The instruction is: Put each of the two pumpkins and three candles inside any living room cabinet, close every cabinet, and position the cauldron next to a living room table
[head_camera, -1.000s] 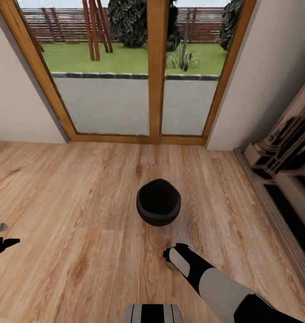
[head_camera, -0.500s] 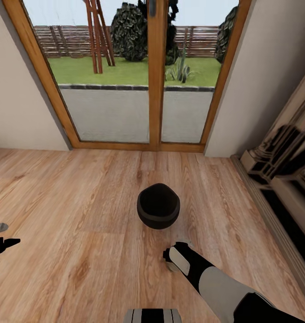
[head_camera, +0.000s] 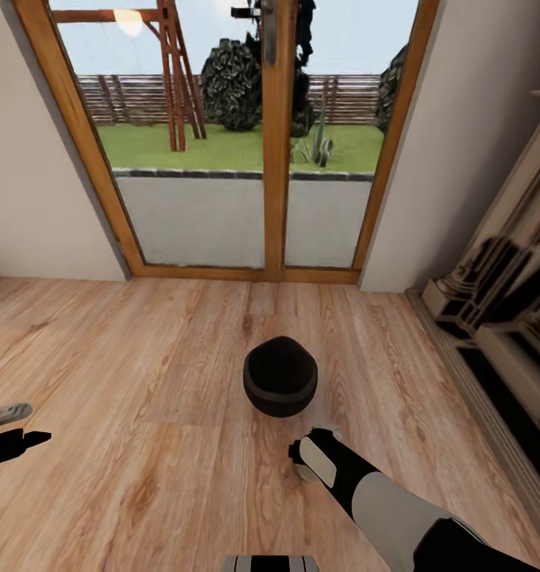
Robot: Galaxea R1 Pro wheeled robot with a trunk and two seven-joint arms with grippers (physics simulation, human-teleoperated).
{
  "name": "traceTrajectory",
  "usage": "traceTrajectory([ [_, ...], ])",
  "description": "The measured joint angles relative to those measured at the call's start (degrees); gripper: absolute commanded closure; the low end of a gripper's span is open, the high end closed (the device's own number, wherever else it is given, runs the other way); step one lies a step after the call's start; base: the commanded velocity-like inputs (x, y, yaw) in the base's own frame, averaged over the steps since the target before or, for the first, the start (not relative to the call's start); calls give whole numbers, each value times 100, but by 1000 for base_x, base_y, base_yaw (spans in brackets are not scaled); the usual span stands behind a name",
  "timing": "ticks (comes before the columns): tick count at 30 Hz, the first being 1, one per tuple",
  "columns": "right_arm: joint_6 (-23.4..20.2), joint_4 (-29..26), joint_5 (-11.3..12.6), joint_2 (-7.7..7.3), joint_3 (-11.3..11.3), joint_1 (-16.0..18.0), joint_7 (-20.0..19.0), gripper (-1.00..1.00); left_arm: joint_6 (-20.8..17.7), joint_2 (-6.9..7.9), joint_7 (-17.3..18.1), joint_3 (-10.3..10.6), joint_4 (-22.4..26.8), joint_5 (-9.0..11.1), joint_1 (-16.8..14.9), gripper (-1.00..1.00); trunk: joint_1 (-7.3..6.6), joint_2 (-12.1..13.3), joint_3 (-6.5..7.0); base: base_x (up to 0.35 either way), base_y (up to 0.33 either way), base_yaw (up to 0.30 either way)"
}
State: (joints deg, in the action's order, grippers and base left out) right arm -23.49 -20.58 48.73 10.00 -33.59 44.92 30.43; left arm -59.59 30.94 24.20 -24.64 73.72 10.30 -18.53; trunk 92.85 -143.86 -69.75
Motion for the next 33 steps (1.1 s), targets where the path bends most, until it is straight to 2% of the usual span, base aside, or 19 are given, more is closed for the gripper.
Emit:
traceTrajectory([
  [6,-62,-28,5,-19,30,0,4,100,7,-275,-128,30,-40,-5,-7,-100,-15,8,133,0,0,0],
  [8,-112,-77,6,-21,39,0,5,100,7,-363,-255,119,-41,-6,-6,-100,-21,11,177,0,0,0],
  [12,-219,-144,7,-24,52,0,5,100,15,-543,-738,469,-42,-1,-3,-100,-31,16,255,0,0,0],
  [14,-236,-152,5,-26,53,0,6,100,16,-578,-865,537,-42,9,-2,-100,-36,19,285,0,0,0],
  [21,-255,-157,7,-24,54,0,6,100,17,-617,-962,592,-42,8,-2,-100,-54,28,377,0,0,0],
  [26,-264,-158,10,-24,65,0,6,100,17,-845,-983,636,-42,-18,-1,-100,-67,35,441,0,0,0],
  [33,-268,-158,17,-13,130,0,5,100,17,-886,-1003,644,-42,-21,-1,-100,-85,44,530,0,0,0],
])
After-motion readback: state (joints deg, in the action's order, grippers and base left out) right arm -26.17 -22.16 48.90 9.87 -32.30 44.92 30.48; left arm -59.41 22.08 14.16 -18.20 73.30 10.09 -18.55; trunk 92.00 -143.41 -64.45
